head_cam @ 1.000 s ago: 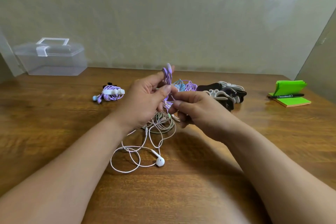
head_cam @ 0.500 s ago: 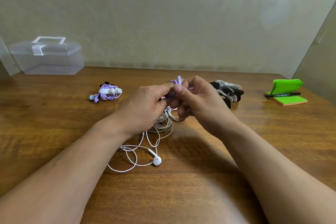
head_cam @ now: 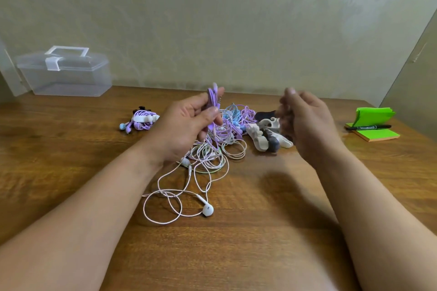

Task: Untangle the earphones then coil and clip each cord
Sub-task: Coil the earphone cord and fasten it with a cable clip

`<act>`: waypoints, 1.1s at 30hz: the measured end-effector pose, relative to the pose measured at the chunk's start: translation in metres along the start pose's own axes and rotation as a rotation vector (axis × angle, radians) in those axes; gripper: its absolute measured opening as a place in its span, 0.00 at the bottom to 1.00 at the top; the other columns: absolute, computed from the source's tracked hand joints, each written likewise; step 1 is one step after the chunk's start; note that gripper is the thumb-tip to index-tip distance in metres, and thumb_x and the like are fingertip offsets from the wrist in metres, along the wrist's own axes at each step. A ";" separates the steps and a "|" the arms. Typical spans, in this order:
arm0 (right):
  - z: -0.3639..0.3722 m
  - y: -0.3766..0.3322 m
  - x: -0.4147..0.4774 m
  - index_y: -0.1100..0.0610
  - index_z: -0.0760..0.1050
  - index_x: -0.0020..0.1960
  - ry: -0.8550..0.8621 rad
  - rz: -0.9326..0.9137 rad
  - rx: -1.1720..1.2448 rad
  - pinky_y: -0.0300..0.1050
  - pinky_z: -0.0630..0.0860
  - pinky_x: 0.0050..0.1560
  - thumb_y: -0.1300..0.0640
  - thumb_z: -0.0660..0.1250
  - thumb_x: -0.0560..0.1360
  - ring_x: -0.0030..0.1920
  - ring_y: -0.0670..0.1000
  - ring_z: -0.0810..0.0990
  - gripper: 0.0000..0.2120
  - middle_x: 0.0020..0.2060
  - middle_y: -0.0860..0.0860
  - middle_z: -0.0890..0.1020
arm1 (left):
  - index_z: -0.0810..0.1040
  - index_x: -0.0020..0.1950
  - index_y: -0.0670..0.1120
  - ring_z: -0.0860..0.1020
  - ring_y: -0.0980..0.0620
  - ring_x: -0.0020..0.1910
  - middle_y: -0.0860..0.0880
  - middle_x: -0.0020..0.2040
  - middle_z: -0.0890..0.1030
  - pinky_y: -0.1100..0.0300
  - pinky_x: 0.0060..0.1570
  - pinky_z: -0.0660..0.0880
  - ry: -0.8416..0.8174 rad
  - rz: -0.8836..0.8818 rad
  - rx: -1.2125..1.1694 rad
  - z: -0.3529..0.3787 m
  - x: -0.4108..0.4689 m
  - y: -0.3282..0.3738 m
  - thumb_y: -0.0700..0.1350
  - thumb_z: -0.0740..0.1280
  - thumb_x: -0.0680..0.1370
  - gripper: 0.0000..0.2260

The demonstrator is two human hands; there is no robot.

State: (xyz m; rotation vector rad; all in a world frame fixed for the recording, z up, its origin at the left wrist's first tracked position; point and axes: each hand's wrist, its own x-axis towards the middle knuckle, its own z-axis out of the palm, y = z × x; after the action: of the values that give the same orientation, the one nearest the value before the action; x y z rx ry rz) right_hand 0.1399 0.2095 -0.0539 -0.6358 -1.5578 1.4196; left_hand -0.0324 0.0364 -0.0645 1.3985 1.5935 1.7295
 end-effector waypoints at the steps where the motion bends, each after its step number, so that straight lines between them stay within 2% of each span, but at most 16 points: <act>1: -0.004 0.004 0.003 0.58 0.75 0.45 0.025 0.009 -0.042 0.39 0.68 0.26 0.53 0.63 0.86 0.23 0.47 0.70 0.14 0.31 0.53 0.79 | 0.73 0.72 0.55 0.69 0.58 0.31 0.52 0.41 0.80 0.68 0.32 0.71 -0.004 -0.010 -0.023 -0.001 0.001 -0.002 0.38 0.63 0.85 0.19; 5: -0.003 0.019 0.005 0.59 0.78 0.46 0.005 -0.015 -0.319 0.45 0.73 0.30 0.53 0.65 0.84 0.27 0.50 0.73 0.12 0.29 0.47 0.81 | 0.72 0.72 0.55 0.69 0.58 0.33 0.49 0.42 0.79 0.68 0.33 0.70 -0.031 -0.045 -0.010 0.004 0.001 -0.001 0.38 0.63 0.85 0.19; 7: 0.000 0.023 0.005 0.54 0.81 0.48 -0.051 -0.062 -0.628 0.50 0.80 0.40 0.49 0.68 0.82 0.36 0.51 0.80 0.10 0.36 0.45 0.84 | 0.72 0.72 0.55 0.69 0.58 0.32 0.48 0.43 0.78 0.68 0.33 0.71 -0.027 -0.058 -0.006 0.005 0.002 -0.001 0.38 0.62 0.85 0.19; 8: 0.002 0.025 0.003 0.52 0.82 0.51 -0.105 -0.079 -0.809 0.51 0.80 0.45 0.45 0.69 0.80 0.42 0.51 0.81 0.10 0.41 0.45 0.84 | 0.72 0.72 0.55 0.69 0.58 0.32 0.47 0.43 0.78 0.68 0.33 0.70 -0.024 -0.061 -0.004 0.005 0.002 -0.002 0.38 0.62 0.85 0.19; 10: 0.008 0.025 -0.001 0.49 0.83 0.56 -0.164 -0.127 -1.100 0.48 0.75 0.48 0.39 0.69 0.79 0.50 0.51 0.79 0.15 0.49 0.47 0.80 | 0.72 0.72 0.55 0.69 0.57 0.32 0.47 0.44 0.79 0.68 0.33 0.71 -0.027 -0.061 0.006 0.004 0.001 -0.002 0.38 0.63 0.85 0.19; 12: 0.015 0.026 -0.001 0.48 0.84 0.57 -0.145 -0.215 -1.241 0.47 0.71 0.48 0.37 0.69 0.78 0.55 0.54 0.78 0.17 0.52 0.50 0.76 | 0.73 0.72 0.55 0.69 0.57 0.33 0.47 0.44 0.79 0.67 0.33 0.71 -0.035 -0.064 0.008 0.004 0.000 -0.004 0.38 0.63 0.85 0.18; 14: 0.019 0.027 0.001 0.50 0.83 0.57 -0.133 -0.269 -1.345 0.50 0.74 0.51 0.38 0.67 0.79 0.59 0.58 0.77 0.18 0.53 0.52 0.76 | 0.74 0.71 0.55 0.69 0.57 0.33 0.46 0.44 0.79 0.67 0.33 0.71 -0.047 -0.071 -0.005 0.006 0.000 -0.004 0.38 0.63 0.85 0.18; 18: 0.023 0.028 0.001 0.54 0.80 0.57 -0.129 -0.301 -1.462 0.54 0.75 0.55 0.42 0.66 0.80 0.58 0.61 0.76 0.16 0.56 0.56 0.77 | 0.77 0.69 0.55 0.68 0.56 0.34 0.48 0.43 0.79 0.67 0.34 0.69 -0.061 -0.070 -0.054 0.004 0.000 -0.003 0.39 0.62 0.85 0.16; 20: 0.023 0.028 0.000 0.54 0.79 0.55 -0.143 -0.295 -1.444 0.53 0.75 0.54 0.46 0.68 0.79 0.57 0.61 0.76 0.12 0.55 0.56 0.77 | 0.77 0.69 0.52 0.67 0.56 0.33 0.48 0.43 0.78 0.67 0.33 0.67 -0.066 -0.087 -0.130 0.002 -0.001 -0.002 0.39 0.61 0.86 0.15; 23: 0.019 0.024 -0.003 0.54 0.78 0.53 -0.157 -0.263 -1.398 0.53 0.74 0.54 0.46 0.68 0.79 0.55 0.60 0.76 0.12 0.53 0.54 0.78 | 0.77 0.69 0.45 0.65 0.55 0.31 0.49 0.42 0.77 0.67 0.32 0.64 -0.070 -0.126 -0.268 0.000 -0.001 0.002 0.40 0.59 0.86 0.13; 25: 0.014 0.016 -0.007 0.55 0.75 0.53 -0.097 -0.246 -1.301 0.51 0.71 0.47 0.45 0.67 0.80 0.52 0.58 0.78 0.13 0.48 0.52 0.80 | 0.77 0.66 0.42 0.64 0.55 0.30 0.49 0.41 0.76 0.66 0.32 0.62 -0.074 -0.144 -0.363 -0.002 -0.002 0.004 0.39 0.58 0.86 0.12; 27: 0.011 0.006 -0.014 0.54 0.73 0.53 -0.026 -0.182 -0.963 0.47 0.70 0.39 0.46 0.68 0.80 0.43 0.49 0.81 0.12 0.42 0.47 0.81 | 0.77 0.65 0.41 0.63 0.54 0.29 0.48 0.41 0.75 0.63 0.33 0.59 -0.086 -0.148 -0.442 -0.004 -0.002 0.005 0.39 0.58 0.86 0.11; 29: 0.012 -0.004 -0.021 0.53 0.76 0.60 -0.079 -0.057 -0.467 0.39 0.72 0.34 0.52 0.71 0.80 0.36 0.41 0.80 0.11 0.42 0.47 0.84 | 0.76 0.65 0.41 0.62 0.54 0.29 0.48 0.41 0.74 0.60 0.34 0.56 -0.112 -0.144 -0.498 -0.005 -0.001 0.006 0.39 0.57 0.85 0.12; 31: 0.018 -0.010 -0.027 0.57 0.80 0.62 -0.235 0.063 -0.095 0.37 0.72 0.34 0.58 0.72 0.78 0.38 0.46 0.79 0.13 0.44 0.52 0.85 | 0.76 0.65 0.40 0.60 0.54 0.28 0.48 0.40 0.72 0.58 0.35 0.55 -0.149 -0.136 -0.543 -0.006 0.000 0.007 0.39 0.56 0.85 0.13; 33: 0.028 -0.012 -0.035 0.64 0.80 0.59 -0.386 0.189 0.153 0.43 0.71 0.37 0.59 0.69 0.76 0.39 0.52 0.77 0.14 0.43 0.57 0.81 | 0.76 0.65 0.41 0.60 0.54 0.28 0.48 0.39 0.70 0.58 0.34 0.55 -0.177 -0.137 -0.574 -0.007 0.000 0.007 0.40 0.56 0.84 0.14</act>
State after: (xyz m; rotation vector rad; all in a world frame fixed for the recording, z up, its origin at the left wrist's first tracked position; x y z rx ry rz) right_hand 0.1343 0.1641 -0.0496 -0.4423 -1.6937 1.8700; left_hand -0.0361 0.0311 -0.0572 1.0899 0.9625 1.7356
